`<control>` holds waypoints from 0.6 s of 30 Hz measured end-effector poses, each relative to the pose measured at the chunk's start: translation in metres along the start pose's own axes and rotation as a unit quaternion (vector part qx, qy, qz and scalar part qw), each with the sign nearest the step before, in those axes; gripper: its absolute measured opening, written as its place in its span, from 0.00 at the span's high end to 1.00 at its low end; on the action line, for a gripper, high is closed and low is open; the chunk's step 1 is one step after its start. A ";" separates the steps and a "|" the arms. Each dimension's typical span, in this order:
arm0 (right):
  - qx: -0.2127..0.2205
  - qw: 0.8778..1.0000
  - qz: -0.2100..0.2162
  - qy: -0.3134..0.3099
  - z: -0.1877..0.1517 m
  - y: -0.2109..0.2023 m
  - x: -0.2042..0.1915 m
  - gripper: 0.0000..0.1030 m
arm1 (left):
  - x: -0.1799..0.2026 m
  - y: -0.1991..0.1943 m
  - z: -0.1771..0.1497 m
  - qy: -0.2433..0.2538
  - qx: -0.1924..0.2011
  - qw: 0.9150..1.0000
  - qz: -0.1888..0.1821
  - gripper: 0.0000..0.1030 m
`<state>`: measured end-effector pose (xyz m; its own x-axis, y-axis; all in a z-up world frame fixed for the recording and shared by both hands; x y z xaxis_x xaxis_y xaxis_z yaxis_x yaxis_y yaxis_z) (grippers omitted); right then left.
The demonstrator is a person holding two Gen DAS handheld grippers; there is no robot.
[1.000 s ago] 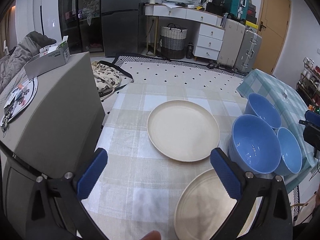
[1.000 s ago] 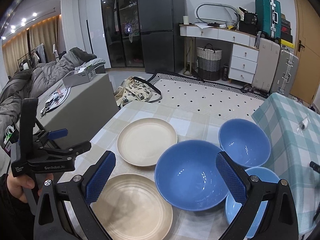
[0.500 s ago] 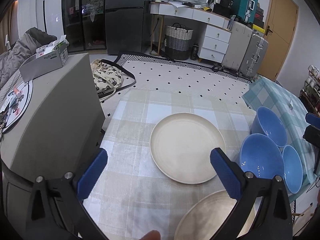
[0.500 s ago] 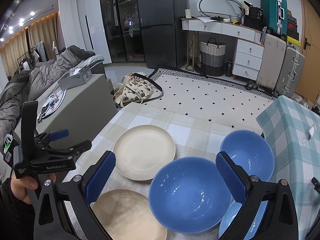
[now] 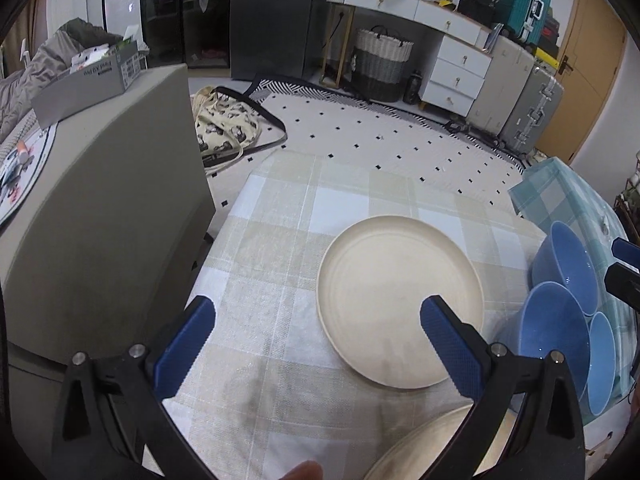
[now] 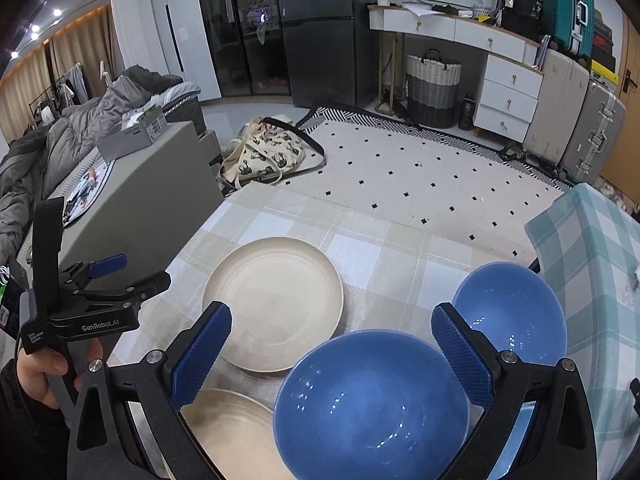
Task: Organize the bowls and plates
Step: 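Lower both grippers to the remaining plate's rim and close them on it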
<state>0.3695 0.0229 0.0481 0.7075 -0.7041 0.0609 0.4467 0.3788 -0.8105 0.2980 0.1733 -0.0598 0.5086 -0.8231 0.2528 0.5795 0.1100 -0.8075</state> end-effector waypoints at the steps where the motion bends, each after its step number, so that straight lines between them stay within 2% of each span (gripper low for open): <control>1: -0.005 1.000 -0.001 -0.001 0.001 0.006 0.001 0.01 | -0.001 0.003 -0.001 -0.001 -0.004 1.000 0.002 0.00; 7: -0.033 0.999 0.002 -0.004 0.003 0.041 0.007 0.01 | -0.006 0.025 -0.006 -0.006 -0.028 1.000 0.010 0.00; 16: -0.076 0.997 0.011 -0.018 0.002 0.090 0.008 0.02 | -0.004 0.045 -0.014 -0.014 -0.058 0.998 -0.005 0.03; 18: -0.083 0.996 0.014 -0.019 0.001 0.099 0.008 0.02 | -0.004 0.050 -0.016 -0.010 -0.064 0.998 0.000 0.03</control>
<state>0.4198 0.0549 -0.0312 0.7400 -0.6703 0.0555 0.3320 0.2923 -0.8968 0.3149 0.1727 -0.1097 0.5228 -0.8111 0.2622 0.4936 0.0373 -0.8689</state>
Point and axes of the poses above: each gripper's, at about its wrist camera, not at the fingertips, and y roughly the way its jaws point, x to its right, z to its top, the point moved 9 cm from there along y, roughly the way its jaws point, and after that the axes turned 12 degrees about -y, right-handed, at the moved point
